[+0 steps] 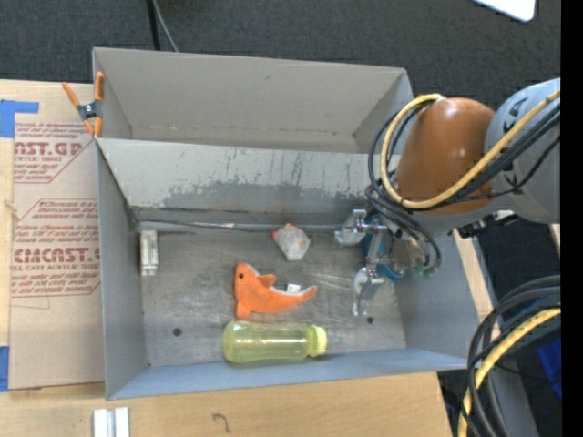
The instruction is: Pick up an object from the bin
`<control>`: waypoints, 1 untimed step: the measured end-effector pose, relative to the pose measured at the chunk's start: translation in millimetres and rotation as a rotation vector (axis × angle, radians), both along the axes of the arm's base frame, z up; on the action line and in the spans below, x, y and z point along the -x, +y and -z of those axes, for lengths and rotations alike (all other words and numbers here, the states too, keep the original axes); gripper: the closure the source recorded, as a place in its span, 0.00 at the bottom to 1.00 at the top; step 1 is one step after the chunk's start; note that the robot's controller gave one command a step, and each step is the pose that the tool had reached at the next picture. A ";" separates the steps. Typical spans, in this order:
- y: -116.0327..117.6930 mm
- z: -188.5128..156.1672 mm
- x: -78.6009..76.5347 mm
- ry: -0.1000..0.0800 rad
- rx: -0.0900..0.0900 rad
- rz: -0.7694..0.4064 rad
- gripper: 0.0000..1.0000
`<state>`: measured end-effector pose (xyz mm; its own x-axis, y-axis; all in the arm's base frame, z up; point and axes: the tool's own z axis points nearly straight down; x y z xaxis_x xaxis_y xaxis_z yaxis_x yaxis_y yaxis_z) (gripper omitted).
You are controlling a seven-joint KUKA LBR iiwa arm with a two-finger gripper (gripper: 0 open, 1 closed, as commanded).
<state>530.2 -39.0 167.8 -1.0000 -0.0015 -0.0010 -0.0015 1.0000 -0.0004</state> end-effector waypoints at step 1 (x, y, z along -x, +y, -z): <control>0.0 0.0 0.0 0.000 0.000 0.000 0.00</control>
Offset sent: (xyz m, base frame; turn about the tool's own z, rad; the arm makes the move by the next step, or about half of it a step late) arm 0.0353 0.0264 -0.0737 -0.0731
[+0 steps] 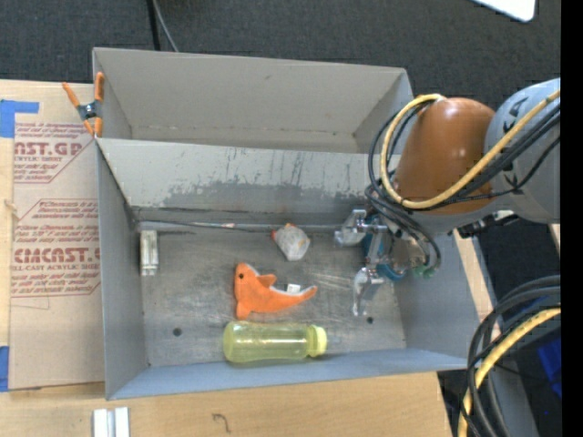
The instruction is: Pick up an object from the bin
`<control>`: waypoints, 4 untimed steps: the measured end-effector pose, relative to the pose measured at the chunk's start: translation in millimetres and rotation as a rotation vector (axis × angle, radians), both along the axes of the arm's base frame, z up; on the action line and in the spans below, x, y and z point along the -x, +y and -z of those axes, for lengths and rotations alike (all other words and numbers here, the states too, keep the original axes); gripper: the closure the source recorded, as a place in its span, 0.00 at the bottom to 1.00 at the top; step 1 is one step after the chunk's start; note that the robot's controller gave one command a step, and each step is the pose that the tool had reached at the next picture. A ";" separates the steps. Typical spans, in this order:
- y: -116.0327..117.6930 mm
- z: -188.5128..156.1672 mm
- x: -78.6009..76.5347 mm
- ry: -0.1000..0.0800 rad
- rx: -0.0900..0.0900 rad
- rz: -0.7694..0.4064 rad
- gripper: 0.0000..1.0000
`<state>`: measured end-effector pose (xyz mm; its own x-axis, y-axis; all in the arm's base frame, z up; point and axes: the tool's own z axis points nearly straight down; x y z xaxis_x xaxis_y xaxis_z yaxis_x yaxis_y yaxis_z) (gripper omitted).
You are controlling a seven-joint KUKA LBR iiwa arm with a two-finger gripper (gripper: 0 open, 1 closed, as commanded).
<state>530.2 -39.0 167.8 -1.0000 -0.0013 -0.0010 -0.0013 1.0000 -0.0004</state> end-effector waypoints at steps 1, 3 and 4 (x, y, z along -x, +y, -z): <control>14.7 41.0 -24.4 -0.010 0.002 -0.043 0.00; 3.0 94.0 -65.1 -0.014 0.000 -0.152 1.00; 2.7 96.1 -62.1 -0.002 0.000 -0.153 0.00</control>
Offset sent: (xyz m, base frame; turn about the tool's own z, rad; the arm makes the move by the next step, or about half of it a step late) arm 0.0446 0.0453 -0.0928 -0.1353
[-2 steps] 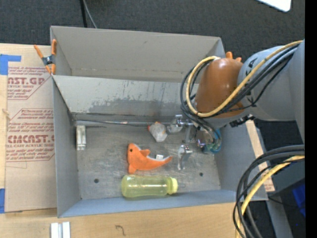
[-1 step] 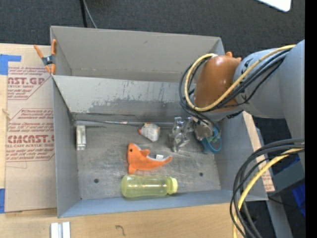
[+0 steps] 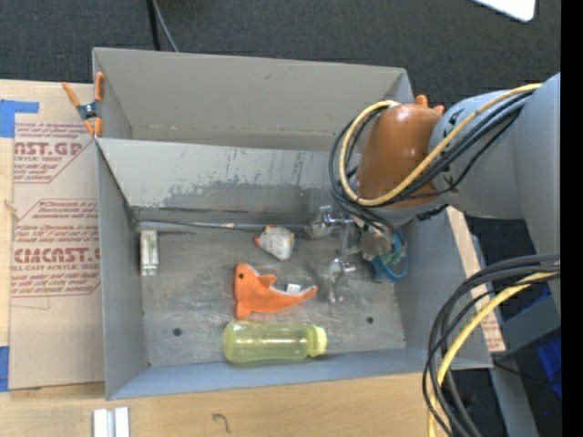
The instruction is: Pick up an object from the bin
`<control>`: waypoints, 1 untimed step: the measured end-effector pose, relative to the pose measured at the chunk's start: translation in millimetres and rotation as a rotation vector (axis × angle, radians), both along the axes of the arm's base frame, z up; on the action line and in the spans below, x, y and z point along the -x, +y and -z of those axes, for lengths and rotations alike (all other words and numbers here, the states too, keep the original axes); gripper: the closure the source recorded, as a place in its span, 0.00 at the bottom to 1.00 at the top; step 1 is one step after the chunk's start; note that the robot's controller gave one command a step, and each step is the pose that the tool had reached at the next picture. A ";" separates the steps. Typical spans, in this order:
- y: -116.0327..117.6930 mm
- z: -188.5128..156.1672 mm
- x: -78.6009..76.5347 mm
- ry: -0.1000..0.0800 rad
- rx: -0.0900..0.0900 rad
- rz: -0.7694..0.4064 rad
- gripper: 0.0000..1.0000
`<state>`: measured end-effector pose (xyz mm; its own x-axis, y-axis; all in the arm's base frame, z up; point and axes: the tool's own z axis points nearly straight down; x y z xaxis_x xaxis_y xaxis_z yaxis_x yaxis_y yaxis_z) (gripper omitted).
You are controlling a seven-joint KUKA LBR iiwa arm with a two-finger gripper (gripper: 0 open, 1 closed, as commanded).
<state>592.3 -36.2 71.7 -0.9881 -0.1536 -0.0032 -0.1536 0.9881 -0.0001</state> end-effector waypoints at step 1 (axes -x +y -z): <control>0.1 -0.1 -0.3 -0.001 0.000 0.000 0.00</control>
Offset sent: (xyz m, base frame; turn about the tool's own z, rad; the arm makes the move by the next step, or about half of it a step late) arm -0.0769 0.0673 0.0081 -0.6172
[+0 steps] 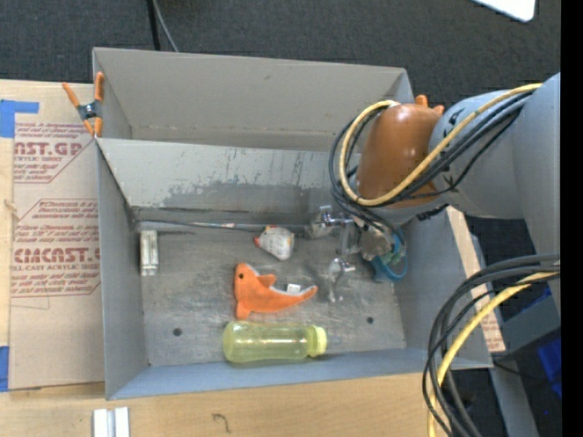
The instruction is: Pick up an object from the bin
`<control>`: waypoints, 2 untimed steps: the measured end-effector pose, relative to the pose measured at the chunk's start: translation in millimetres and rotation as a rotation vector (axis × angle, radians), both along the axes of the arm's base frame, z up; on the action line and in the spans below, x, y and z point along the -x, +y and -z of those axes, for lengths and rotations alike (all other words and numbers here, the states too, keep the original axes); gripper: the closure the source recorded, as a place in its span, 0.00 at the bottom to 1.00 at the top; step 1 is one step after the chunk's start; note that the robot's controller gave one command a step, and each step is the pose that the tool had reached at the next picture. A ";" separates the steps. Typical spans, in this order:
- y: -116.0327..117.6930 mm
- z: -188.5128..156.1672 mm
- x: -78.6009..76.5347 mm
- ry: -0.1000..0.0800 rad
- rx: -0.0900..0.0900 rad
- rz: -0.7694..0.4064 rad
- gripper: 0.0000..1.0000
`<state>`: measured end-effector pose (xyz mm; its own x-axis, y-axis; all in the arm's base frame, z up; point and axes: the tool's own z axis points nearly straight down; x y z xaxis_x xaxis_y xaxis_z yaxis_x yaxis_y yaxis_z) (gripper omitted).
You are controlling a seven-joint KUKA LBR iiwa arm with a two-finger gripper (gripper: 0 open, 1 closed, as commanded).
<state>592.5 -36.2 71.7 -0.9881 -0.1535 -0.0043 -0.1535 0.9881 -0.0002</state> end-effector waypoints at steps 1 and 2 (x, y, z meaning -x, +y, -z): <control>68.6 -7.6 77.2 0.003 0.000 -0.617 1.00; 68.5 -7.6 77.1 0.003 0.000 -0.617 1.00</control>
Offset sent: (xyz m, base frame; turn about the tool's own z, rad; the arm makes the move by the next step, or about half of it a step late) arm 0.0000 0.0000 0.0000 0.0000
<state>515.4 32.3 79.3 -0.7174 -0.6967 -0.0019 -0.6967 0.7174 0.0010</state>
